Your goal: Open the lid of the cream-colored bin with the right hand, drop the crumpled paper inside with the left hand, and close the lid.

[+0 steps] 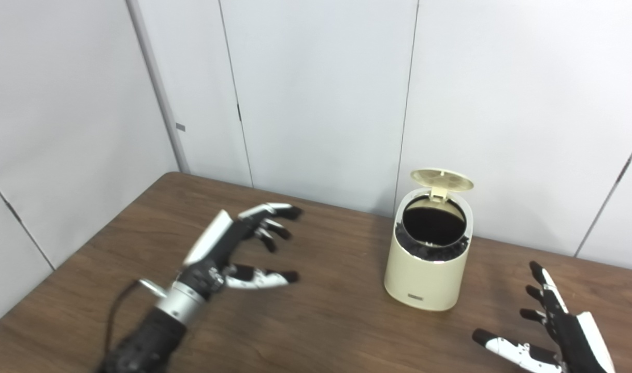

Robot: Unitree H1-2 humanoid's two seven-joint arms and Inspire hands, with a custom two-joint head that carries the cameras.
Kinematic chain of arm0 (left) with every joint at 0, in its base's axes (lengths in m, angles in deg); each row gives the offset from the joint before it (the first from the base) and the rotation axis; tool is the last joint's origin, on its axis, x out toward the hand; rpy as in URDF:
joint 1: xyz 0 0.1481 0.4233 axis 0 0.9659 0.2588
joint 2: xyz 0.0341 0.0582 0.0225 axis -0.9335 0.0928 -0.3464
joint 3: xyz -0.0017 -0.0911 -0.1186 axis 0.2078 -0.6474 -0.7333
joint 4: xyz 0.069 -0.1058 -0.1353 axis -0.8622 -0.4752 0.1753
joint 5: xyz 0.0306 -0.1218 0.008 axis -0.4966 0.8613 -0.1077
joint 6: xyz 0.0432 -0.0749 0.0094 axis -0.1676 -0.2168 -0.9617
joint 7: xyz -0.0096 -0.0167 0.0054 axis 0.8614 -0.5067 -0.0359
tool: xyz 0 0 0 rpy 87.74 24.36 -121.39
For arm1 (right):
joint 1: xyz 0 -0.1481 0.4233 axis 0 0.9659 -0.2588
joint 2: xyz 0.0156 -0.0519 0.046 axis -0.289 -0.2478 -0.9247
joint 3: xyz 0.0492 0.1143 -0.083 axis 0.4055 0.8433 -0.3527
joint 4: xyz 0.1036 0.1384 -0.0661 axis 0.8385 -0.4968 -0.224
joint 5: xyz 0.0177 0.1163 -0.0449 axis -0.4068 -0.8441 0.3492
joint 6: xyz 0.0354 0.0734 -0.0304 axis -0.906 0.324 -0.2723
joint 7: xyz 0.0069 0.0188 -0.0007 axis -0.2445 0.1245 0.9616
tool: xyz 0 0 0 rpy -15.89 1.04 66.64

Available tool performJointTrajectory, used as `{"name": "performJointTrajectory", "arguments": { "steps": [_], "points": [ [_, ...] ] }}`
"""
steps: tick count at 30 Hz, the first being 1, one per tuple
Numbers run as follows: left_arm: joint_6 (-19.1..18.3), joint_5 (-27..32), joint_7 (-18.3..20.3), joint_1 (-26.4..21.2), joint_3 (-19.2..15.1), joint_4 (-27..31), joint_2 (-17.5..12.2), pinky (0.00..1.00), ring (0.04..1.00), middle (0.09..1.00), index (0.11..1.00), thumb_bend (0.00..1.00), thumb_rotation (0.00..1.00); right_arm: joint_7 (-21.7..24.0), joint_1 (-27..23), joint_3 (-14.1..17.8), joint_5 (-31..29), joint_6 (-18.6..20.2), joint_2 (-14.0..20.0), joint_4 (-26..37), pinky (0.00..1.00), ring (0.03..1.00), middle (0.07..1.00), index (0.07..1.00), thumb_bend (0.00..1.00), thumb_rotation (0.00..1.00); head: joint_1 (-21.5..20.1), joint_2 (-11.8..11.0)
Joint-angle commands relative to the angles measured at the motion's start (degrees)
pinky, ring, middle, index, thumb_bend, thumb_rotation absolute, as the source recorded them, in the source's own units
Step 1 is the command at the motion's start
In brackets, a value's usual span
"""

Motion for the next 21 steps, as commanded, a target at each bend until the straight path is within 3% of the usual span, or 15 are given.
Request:
{"name": "performJointTrajectory", "arguments": {
  "steps": [1, 8, 13, 19, 21],
  "points": [
    [-1.5, -0.8, 1.0, -0.4, -1.6, 3.1, -3.3, 0.54, 0.708, 0.789, 0.762, 0.76, 0.00, -0.2, -2.6, 0.0, 0.5, -0.9, 0.1, 2.3, 0.76, 0.918, 0.977, 0.979, 0.80, 0.35, -0.1, 0.1],
    [-4.3, -10.5, 4.5, 0.5, -3.1, 4.6, -12.8, 0.51, 0.652, 0.738, 0.739, 0.80, 0.00, -0.1, -3.2, -0.2, 1.0, -0.4, 0.0, 2.7, 0.76, 0.916, 0.977, 0.970, 0.80, 0.33, 0.0, 0.1],
    [-4.9, -21.8, 7.9, 0.8, -2.5, 4.2, -18.5, 0.47, 0.600, 0.691, 0.700, 0.84, 0.00, 0.1, -3.5, -0.1, 1.0, 0.0, 0.1, 3.2, 0.74, 0.909, 0.967, 0.967, 0.80, 0.32, 0.1, 0.2],
    [-6.0, -32.4, 11.8, 1.3, -2.4, 3.9, -20.7, 0.45, 0.566, 0.666, 0.688, 0.90, 0.05, 0.3, -3.6, 0.0, 0.9, 0.4, 0.2, 3.9, 0.72, 0.901, 0.964, 0.966, 0.79, 0.31, 0.1, 0.5],
    [-6.4, -36.0, 13.5, 1.6, -2.3, 3.7, -20.8, 0.47, 0.598, 0.678, 0.701, 0.92, 0.10, 0.4, -3.5, 0.0, 0.9, 0.7, 0.3, 4.2, 0.73, 0.902, 0.964, 0.967, 0.78, 0.30, 0.1, 0.5]
  ]
}}
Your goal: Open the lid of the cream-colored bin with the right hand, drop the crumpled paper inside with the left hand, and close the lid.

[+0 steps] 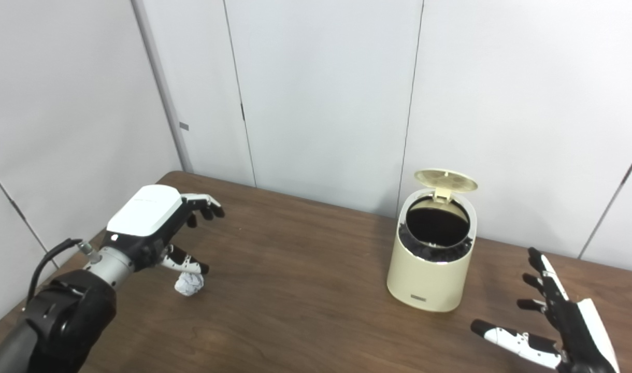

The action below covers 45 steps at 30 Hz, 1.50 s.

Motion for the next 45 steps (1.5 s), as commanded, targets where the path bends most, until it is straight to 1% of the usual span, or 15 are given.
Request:
{"name": "performJointTrajectory", "arguments": {
  "steps": [1, 4, 7, 11, 12, 14, 19, 21, 23, 24, 27, 31, 34, 41, 45],
  "points": [
    [-0.2, -4.3, 0.8, -0.4, -0.5, 0.7, -2.3, 0.48, 0.620, 0.686, 0.707, 0.92, 0.11, 0.2, -2.0, 0.5, 0.0, -0.2, 0.4, 2.6, 0.73, 0.902, 0.964, 0.966, 0.78, 0.30, 0.1, 0.2],
    [0.0, -7.4, 2.4, -0.1, -0.6, -0.4, -2.0, 0.51, 0.659, 0.707, 0.722, 0.94, 0.16, 0.4, -1.9, 0.4, 0.5, 0.6, 0.4, 3.3, 0.74, 0.902, 0.962, 0.961, 0.78, 0.29, 0.3, 0.3],
    [-1.2, -7.1, 6.5, -0.3, -0.8, -1.3, -2.0, 0.55, 0.698, 0.744, 0.759, 0.92, 0.23, 0.6, -1.9, 0.4, 0.3, 0.7, 0.3, 3.6, 0.74, 0.904, 0.964, 0.962, 0.77, 0.28, 0.3, 0.3],
    [-2.6, -9.1, 13.0, -1.0, 0.4, -2.7, -2.3, 0.56, 0.739, 0.784, 0.810, 0.90, 0.27, 0.9, -1.8, 0.5, 0.0, 1.2, 0.2, 3.9, 0.76, 0.912, 0.967, 0.964, 0.76, 0.26, 0.3, 0.3],
    [-2.9, -9.4, 13.9, -1.3, 0.6, -3.2, -2.3, 0.56, 0.746, 0.790, 0.815, 0.90, 0.27, 0.9, -1.8, 0.5, -0.1, 1.1, 0.2, 3.8, 0.75, 0.906, 0.964, 0.962, 0.76, 0.25, 0.2, 0.3],
    [-2.6, -9.6, 13.7, -1.5, 0.9, -4.6, -1.9, 0.55, 0.722, 0.779, 0.805, 0.91, 0.24, 1.0, -1.9, 0.5, -0.3, 0.9, 0.2, 3.7, 0.75, 0.904, 0.963, 0.962, 0.77, 0.26, 0.1, 0.3],
    [-1.6, -9.4, 10.8, -1.8, 1.9, -9.1, -0.8, 0.56, 0.694, 0.756, 0.775, 0.91, 0.18, 1.0, -1.7, 0.4, 0.0, 1.0, 0.3, 4.1, 0.75, 0.903, 0.961, 0.958, 0.77, 0.26, 0.0, 0.4],
    [-1.0, -9.5, 9.0, -2.0, 2.6, -11.2, -0.5, 0.57, 0.688, 0.751, 0.770, 0.91, 0.17, 1.2, -1.6, 0.4, 0.1, 1.5, 0.4, 4.6, 0.76, 0.905, 0.963, 0.958, 0.77, 0.26, 0.1, 0.5],
    [-0.5, -9.3, 7.2, -2.1, 3.0, -12.5, -0.3, 0.55, 0.651, 0.731, 0.760, 0.90, 0.15, 1.3, -1.6, 0.4, 0.1, 2.0, 0.5, 5.0, 0.76, 0.905, 0.964, 0.956, 0.78, 0.25, 0.1, 0.6],
    [-0.2, -9.4, 6.4, -2.1, 3.2, -13.1, -0.2, 0.54, 0.634, 0.724, 0.756, 0.90, 0.15, 1.4, -1.5, 0.5, 0.0, 2.1, 0.5, 5.1, 0.76, 0.905, 0.965, 0.956, 0.77, 0.25, 0.1, 0.6],
    [0.2, -9.5, 4.6, -2.3, 3.8, -14.6, 0.0, 0.53, 0.641, 0.729, 0.753, 0.89, 0.17, 1.7, -1.4, 0.6, -0.5, 2.7, 0.6, 5.7, 0.76, 0.906, 0.965, 0.957, 0.77, 0.24, 0.2, 0.9],
    [0.2, -9.5, 3.6, -2.4, 4.3, -15.6, 0.1, 0.54, 0.654, 0.733, 0.757, 0.87, 0.18, 2.0, -1.2, 0.7, -0.2, 3.7, 0.6, 6.4, 0.77, 0.901, 0.967, 0.960, 0.77, 0.24, 0.1, 1.1],
    [0.4, -9.3, 2.7, -2.4, 4.4, -16.2, 0.2, 0.54, 0.658, 0.739, 0.754, 0.86, 0.18, 2.2, -1.0, 0.8, -0.5, 3.3, 0.6, 6.5, 0.78, 0.902, 0.968, 0.963, 0.76, 0.22, 0.1, 1.2],
    [1.2, -8.0, -0.1, -2.3, 4.7, -18.0, 0.2, 0.50, 0.593, 0.685, 0.718, 0.85, 0.15, 2.3, -0.8, 0.6, -0.2, 3.4, 0.4, 7.0, 0.76, 0.894, 0.965, 0.961, 0.74, 0.19, 0.0, 1.5],
    [1.3, -8.1, -0.5, -2.3, 5.0, -18.8, 0.1, 0.45, 0.519, 0.642, 0.696, 0.84, 0.08, 2.5, -0.8, 0.7, 0.0, 4.2, 0.5, 7.4, 0.75, 0.892, 0.970, 0.958, 0.74, 0.21, -0.1, 1.7]
  ]
}}
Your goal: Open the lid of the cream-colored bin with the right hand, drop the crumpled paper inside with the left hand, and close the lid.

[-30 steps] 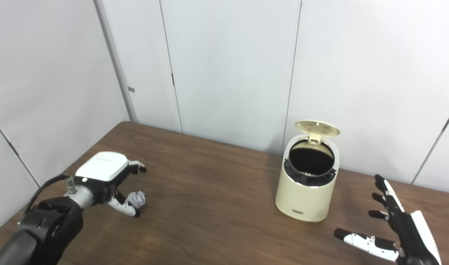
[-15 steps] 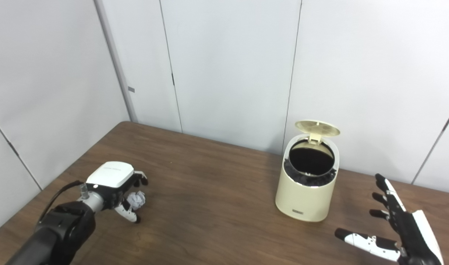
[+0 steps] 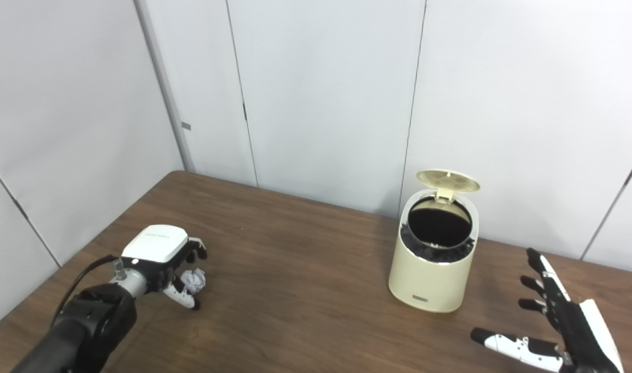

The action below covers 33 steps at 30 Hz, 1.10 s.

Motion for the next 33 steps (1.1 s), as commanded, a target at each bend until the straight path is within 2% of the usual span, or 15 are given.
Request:
{"name": "performJointTrajectory", "arguments": {
  "steps": [1, 4, 7, 9, 14, 17, 18, 19, 21, 22, 24, 26, 28, 29, 33],
  "points": [
    [-0.3, -0.4, -1.1, -1.5, 0.0, -0.2, -1.2, 0.41, 0.476, 0.597, 0.689, 0.84, 0.07, -0.2, -1.5, 0.6, 0.1, -0.4, 0.5, 2.7, 0.75, 0.891, 0.968, 0.957, 0.74, 0.22, -0.1, 0.0],
    [-0.3, -0.4, -0.4, -1.6, 0.5, -0.5, -1.5, 0.41, 0.483, 0.590, 0.676, 0.83, 0.04, -0.1, -1.5, 0.6, 0.1, 0.1, 0.5, 3.1, 0.74, 0.886, 0.965, 0.953, 0.73, 0.22, -0.1, 0.3],
    [-0.8, -0.6, 0.8, -1.6, 1.1, -1.0, -1.8, 0.51, 0.557, 0.655, 0.658, 0.82, 0.02, -0.1, -1.5, 0.7, 0.3, 0.7, 0.6, 3.8, 0.72, 0.876, 0.963, 0.951, 0.72, 0.21, -0.1, 0.3],
    [-1.1, -0.5, 1.4, -1.7, 1.5, -1.3, -1.9, 0.53, 0.576, 0.661, 0.650, 0.81, 0.02, 0.0, -1.5, 0.9, 0.0, 1.0, 0.6, 4.1, 0.73, 0.879, 0.964, 0.953, 0.70, 0.20, -0.1, 0.5],
    [-0.6, 1.2, 0.5, -1.6, 1.6, -2.7, -2.0, 0.44, 0.498, 0.584, 0.625, 0.81, 0.00, 0.2, -1.4, 1.1, -0.1, 1.6, 0.6, 4.8, 0.72, 0.878, 0.967, 0.954, 0.68, 0.21, -0.1, 0.8],
    [-1.0, 2.0, 1.1, -1.7, 2.0, -3.8, -1.9, 0.44, 0.511, 0.586, 0.610, 0.78, 0.00, 0.1, -1.5, 1.1, 0.1, 2.3, 0.4, 5.4, 0.71, 0.870, 0.965, 0.950, 0.67, 0.21, -0.1, 1.0],
    [-1.3, 2.1, 1.3, -1.7, 2.2, -4.0, -1.9, 0.43, 0.504, 0.577, 0.554, 0.66, 0.03, 0.1, -1.5, 1.1, 0.1, 2.5, 0.4, 5.6, 0.70, 0.868, 0.966, 0.948, 0.67, 0.21, -0.1, 1.1],
    [-1.5, 2.3, 1.3, -1.8, 2.3, -4.3, -1.9, 0.43, 0.501, 0.572, 0.524, 0.59, 0.04, 0.0, -1.5, 1.2, 0.2, 2.7, 0.4, 5.8, 0.70, 0.867, 0.966, 0.947, 0.67, 0.21, -0.1, 1.1],
    [-1.4, 2.5, 1.0, -1.7, 2.6, -4.9, -1.9, 0.42, 0.488, 0.555, 0.501, 0.53, 0.05, 0.0, -1.4, 1.4, 0.0, 3.1, 0.4, 6.1, 0.69, 0.861, 0.967, 0.945, 0.66, 0.22, -0.2, 1.2],
    [-1.3, 2.6, 0.6, -1.7, 2.7, -5.4, -1.8, 0.42, 0.483, 0.550, 0.498, 0.53, 0.05, -0.1, -1.3, 1.5, 0.0, 3.5, 0.3, 6.4, 0.69, 0.860, 0.967, 0.945, 0.66, 0.22, -0.2, 1.2],
    [-1.4, 2.7, 0.3, -1.7, 3.1, -6.1, -1.7, 0.39, 0.452, 0.464, 0.529, 0.52, 0.01, -0.1, -1.3, 1.8, -0.2, 4.2, 0.2, 6.9, 0.68, 0.856, 0.973, 0.943, 0.66, 0.22, -0.2, 1.2],
    [-1.3, 3.0, -0.1, -1.7, 3.3, -6.6, -1.7, 0.34, 0.407, 0.481, 0.501, 0.52, 0.00, 0.0, -1.2, 2.0, -0.4, 5.0, 0.2, 7.5, 0.66, 0.848, 0.978, 0.941, 0.66, 0.23, -0.3, 1.5],
    [-1.2, 3.7, -0.7, -1.5, 3.4, -6.8, -1.7, 0.33, 0.413, 0.444, 0.524, 0.52, 0.00, 0.1, -1.2, 2.2, -0.5, 5.1, 0.3, 7.9, 0.65, 0.844, 0.982, 0.940, 0.66, 0.24, 0.0, 1.6],
    [-1.0, 4.0, -1.1, -1.5, 3.5, -6.9, -1.7, 0.36, 0.448, 0.449, 0.521, 0.52, 0.00, 0.2, -1.2, 2.3, -0.7, 4.9, 0.4, 7.9, 0.64, 0.841, 0.982, 0.938, 0.66, 0.24, 0.0, 1.6],
    [0.6, 5.3, -3.8, -1.5, 3.9, -8.5, -1.9, 0.40, 0.471, 0.468, 0.504, 0.52, 0.00, 0.1, -1.2, 2.4, -0.8, 4.5, 0.4, 7.8, 0.63, 0.832, 0.979, 0.927, 0.65, 0.24, -0.1, 1.9]
  ]
}}
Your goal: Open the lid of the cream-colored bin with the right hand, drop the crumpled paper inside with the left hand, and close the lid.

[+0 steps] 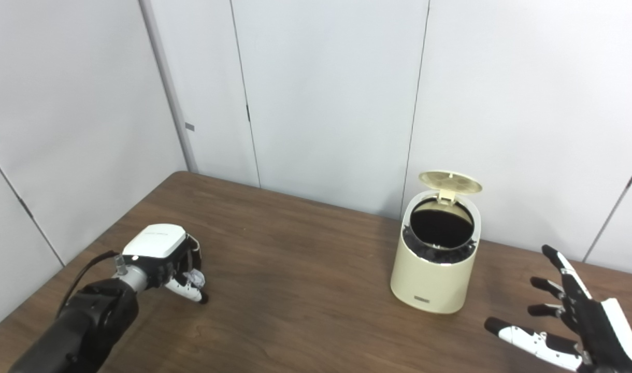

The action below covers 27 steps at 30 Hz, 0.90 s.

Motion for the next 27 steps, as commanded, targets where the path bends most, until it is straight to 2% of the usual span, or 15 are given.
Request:
{"name": "performJointTrajectory", "arguments": {
  "steps": [1, 4, 11, 15, 21, 25, 27],
  "points": [
    [2.0, 0.8, -1.1, 0.5, 1.7, -2.7, -0.6, 0.39, 0.461, 0.463, 0.503, 0.52, 0.00, -0.2, -1.4, 0.6, -0.6, -0.8, 0.2, 2.5, 0.63, 0.832, 0.981, 0.926, 0.65, 0.23, -0.1, 0.1],
    [3.0, 1.5, -3.1, 0.6, 1.9, -3.5, -0.6, 0.37, 0.389, 0.468, 0.519, 0.50, 0.00, -0.1, -1.3, 0.5, -0.7, -0.3, 0.1, 3.0, 0.64, 0.842, 0.983, 0.928, 0.64, 0.22, 0.1, 0.2],
    [2.8, 2.1, -4.4, 0.7, 2.9, -3.7, -1.4, 0.34, 0.369, 0.468, 0.526, 0.50, 0.00, -0.5, -1.4, 0.5, -0.4, -1.1, -0.1, 2.6, 0.63, 0.830, 0.978, 0.923, 0.64, 0.21, 0.1, 0.2],
    [2.9, 1.5, -5.0, 0.5, 3.4, -3.4, -2.0, 0.32, 0.364, 0.456, 0.527, 0.50, 0.00, -0.5, -1.3, 0.5, -0.7, -0.2, -0.5, 3.1, 0.62, 0.837, 0.984, 0.922, 0.63, 0.19, 0.1, 0.3],
    [2.0, 0.5, -3.6, -0.2, 3.8, -0.1, -3.2, 0.30, 0.354, 0.449, 0.528, 0.50, 0.00, -0.7, -1.3, 0.5, -0.4, -0.3, -0.9, 3.0, 0.66, 0.841, 0.980, 0.923, 0.62, 0.19, 0.4, 0.2],
    [0.5, 0.1, -0.5, -1.0, 3.4, 4.1, -3.8, 0.27, 0.362, 0.436, 0.523, 0.50, 0.00, -0.7, -1.4, 0.4, 0.1, -0.1, -1.0, 3.0, 0.67, 0.843, 0.979, 0.923, 0.62, 0.18, 0.6, 0.3],
    [0.4, 0.5, 0.7, -1.4, 2.8, 5.7, -4.0, 0.30, 0.366, 0.446, 0.525, 0.50, 0.00, -0.9, -1.4, 0.3, 0.4, 0.0, -1.1, 3.0, 0.68, 0.839, 0.974, 0.922, 0.62, 0.17, 0.6, 0.3]
  ]
}}
